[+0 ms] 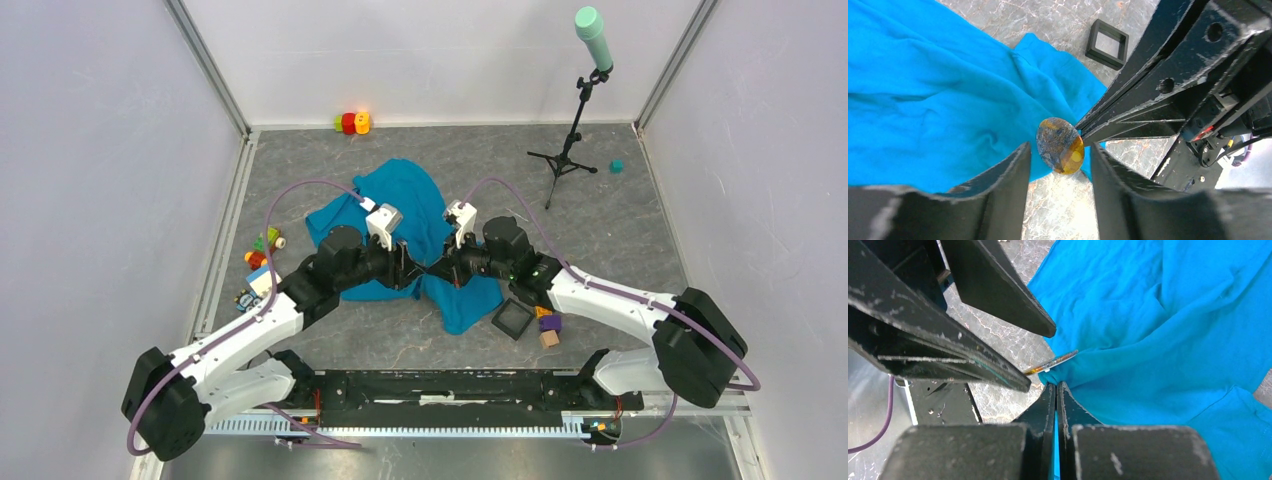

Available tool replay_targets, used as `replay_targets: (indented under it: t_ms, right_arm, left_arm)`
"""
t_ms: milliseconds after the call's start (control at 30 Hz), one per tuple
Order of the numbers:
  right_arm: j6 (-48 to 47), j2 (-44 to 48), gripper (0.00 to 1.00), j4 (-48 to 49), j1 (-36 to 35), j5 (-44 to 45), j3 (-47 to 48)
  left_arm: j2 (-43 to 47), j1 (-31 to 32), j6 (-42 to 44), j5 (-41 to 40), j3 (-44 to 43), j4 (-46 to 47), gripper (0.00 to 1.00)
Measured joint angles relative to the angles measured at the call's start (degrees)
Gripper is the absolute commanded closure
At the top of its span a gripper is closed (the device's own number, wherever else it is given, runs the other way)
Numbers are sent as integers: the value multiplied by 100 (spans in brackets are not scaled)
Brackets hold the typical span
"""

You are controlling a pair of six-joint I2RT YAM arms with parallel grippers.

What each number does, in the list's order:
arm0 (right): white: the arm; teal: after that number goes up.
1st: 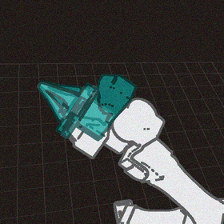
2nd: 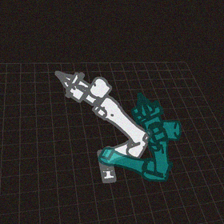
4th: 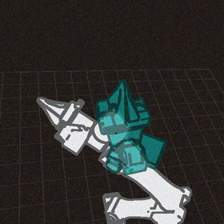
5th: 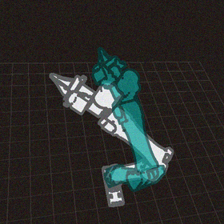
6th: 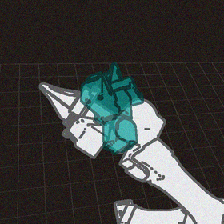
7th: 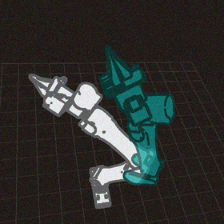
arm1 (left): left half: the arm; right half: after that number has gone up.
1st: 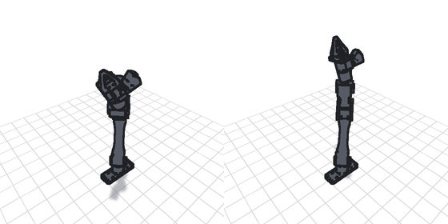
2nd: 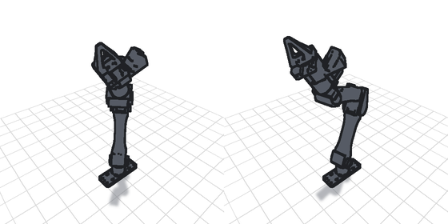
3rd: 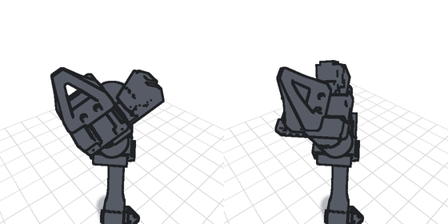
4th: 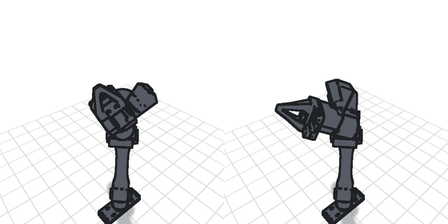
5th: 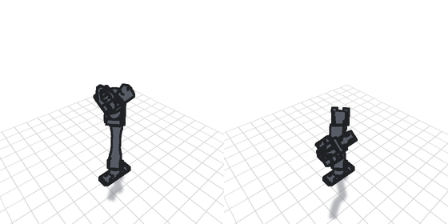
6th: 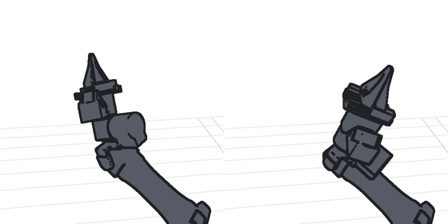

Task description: Remove the brooch from the garment

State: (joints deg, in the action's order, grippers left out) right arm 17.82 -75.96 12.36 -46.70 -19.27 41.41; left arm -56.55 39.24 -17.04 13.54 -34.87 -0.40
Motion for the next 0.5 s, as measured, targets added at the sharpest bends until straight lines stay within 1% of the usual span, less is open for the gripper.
replay_targets:
  t_ms: [67,100,200,267,400,467,500]
  right_arm:
    - [22,0,100,-4,0,-2,15]
    - [31,0,100,-4,0,-2,20]
    - [39,-17,100,-11,0,-4,70]
    - [39,-37,100,-4,0,-13,96]
    - [37,-61,100,-24,0,-22,103]
    - [33,-61,100,-48,0,-17,114]
    - [26,-63,100,-52,0,-15,122]
  left_arm:
    - [-66,0,20,7,0,0,42]
    - [-85,2,24,9,0,0,45]
    - [-105,24,44,7,0,-4,69]
    - [-105,46,94,-7,0,-13,81]
    - [-79,55,155,-151,0,-68,89]
    - [-11,55,155,-236,0,-98,97]
    - [26,55,155,-282,0,-107,98]
